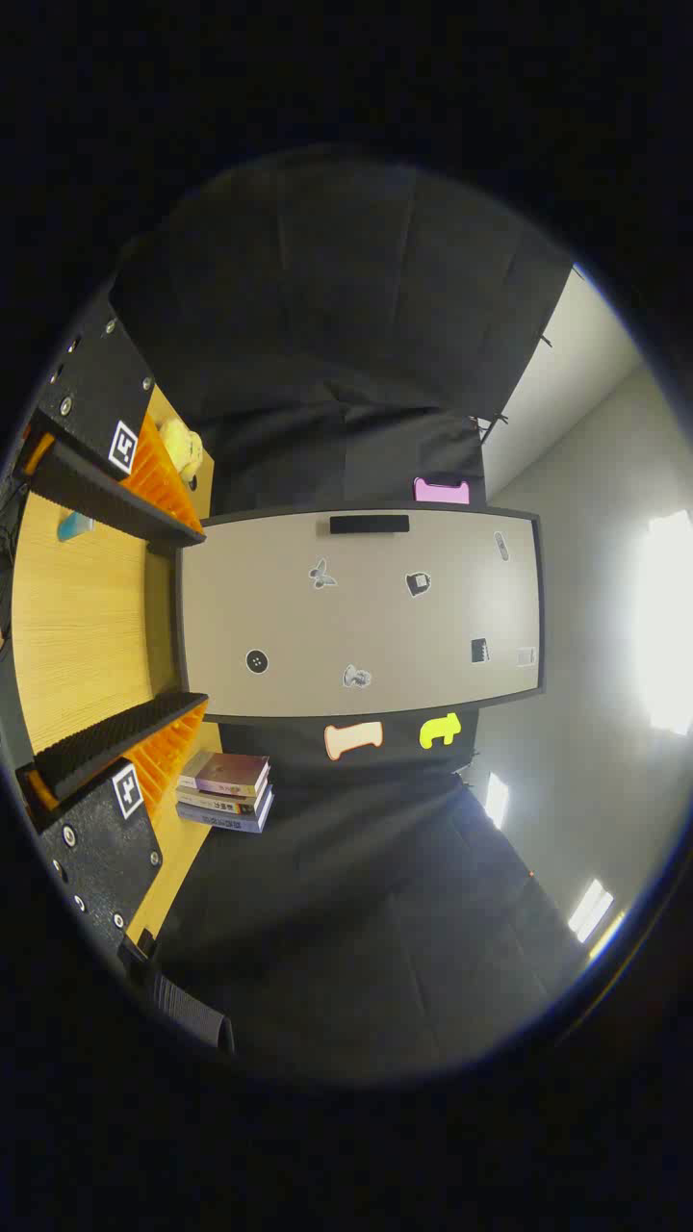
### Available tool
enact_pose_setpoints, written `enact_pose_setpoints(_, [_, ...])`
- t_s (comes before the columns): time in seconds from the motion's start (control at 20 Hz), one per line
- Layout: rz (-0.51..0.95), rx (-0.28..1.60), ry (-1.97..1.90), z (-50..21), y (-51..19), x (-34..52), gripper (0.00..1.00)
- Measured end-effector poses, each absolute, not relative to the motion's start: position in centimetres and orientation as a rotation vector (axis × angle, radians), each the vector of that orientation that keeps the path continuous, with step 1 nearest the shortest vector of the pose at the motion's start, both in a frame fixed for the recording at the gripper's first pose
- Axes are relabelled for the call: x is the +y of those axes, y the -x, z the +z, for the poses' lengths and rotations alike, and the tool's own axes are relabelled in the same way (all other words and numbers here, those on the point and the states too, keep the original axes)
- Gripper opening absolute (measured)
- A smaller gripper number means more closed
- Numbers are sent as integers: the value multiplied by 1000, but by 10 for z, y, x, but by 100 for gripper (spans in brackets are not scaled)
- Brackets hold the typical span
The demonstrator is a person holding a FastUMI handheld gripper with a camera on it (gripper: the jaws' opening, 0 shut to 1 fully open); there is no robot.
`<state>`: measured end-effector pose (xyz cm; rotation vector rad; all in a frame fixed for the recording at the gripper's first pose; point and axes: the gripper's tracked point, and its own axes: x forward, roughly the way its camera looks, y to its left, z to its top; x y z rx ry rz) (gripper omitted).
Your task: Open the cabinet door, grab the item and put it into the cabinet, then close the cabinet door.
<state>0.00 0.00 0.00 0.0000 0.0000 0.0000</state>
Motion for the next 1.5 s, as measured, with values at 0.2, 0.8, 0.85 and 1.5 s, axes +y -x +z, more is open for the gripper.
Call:
enact_pose_setpoints(0.2, [-2, -6, -2, 1, -1, 0, 93])
enact_pose_setpoints(0.8, [46, -17, 11, 10, -15, 11, 93])
enact_pose_setpoints(0.85, [51, -20, 9, 16, -21, 12, 93])
enact_pose_setpoints(1.5, [211, -93, -11, 109, -142, 76, 93])
